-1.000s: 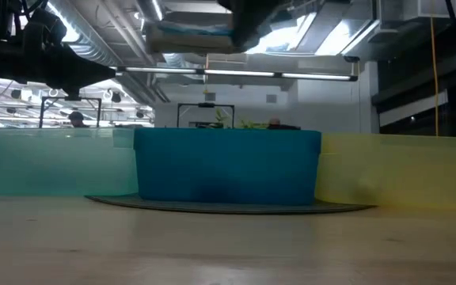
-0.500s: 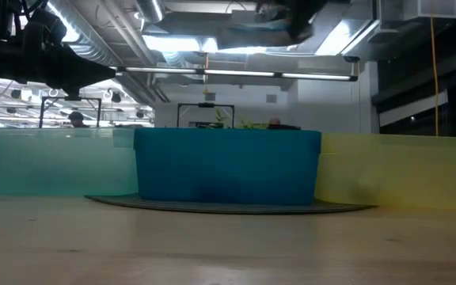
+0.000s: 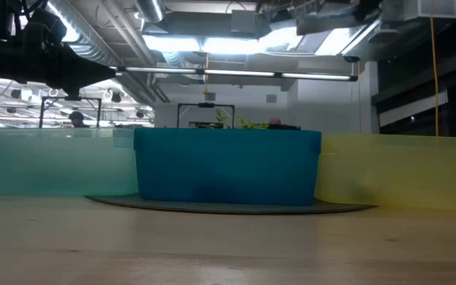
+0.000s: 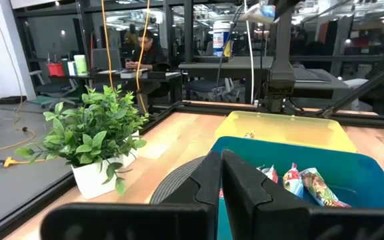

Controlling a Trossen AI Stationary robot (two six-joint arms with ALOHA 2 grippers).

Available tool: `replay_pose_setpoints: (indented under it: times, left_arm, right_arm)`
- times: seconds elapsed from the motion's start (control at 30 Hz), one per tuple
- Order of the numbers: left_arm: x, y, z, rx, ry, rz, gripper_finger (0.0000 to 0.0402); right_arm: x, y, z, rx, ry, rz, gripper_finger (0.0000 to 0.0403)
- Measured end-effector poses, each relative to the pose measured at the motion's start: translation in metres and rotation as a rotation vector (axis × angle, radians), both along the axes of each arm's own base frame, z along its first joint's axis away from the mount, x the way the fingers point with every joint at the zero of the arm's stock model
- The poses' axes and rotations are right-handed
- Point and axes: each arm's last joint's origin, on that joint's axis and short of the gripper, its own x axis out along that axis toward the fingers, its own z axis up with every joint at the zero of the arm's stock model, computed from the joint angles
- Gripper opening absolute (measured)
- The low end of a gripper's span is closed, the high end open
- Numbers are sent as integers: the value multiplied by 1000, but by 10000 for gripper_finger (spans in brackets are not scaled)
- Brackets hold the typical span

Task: Pick and place Granola Bars by type
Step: Put the yellow granola bar into the yellow bin

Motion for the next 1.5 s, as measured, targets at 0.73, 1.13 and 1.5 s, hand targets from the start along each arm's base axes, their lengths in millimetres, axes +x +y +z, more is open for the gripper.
replay_pose_setpoints:
  times: [0.73,1.13,1.5]
  left_arm:
    - [0,0,0,0,0,0,11]
    - [0,0,0,0,0,0,9]
    - [0,0,0,0,0,0,6]
  right_arm:
    - [-24,-10,-72,-35,202,-152,30]
    - [-5,-5,-156,142,136,-111,29]
    - [2,-3,-191,172,98,-91,34]
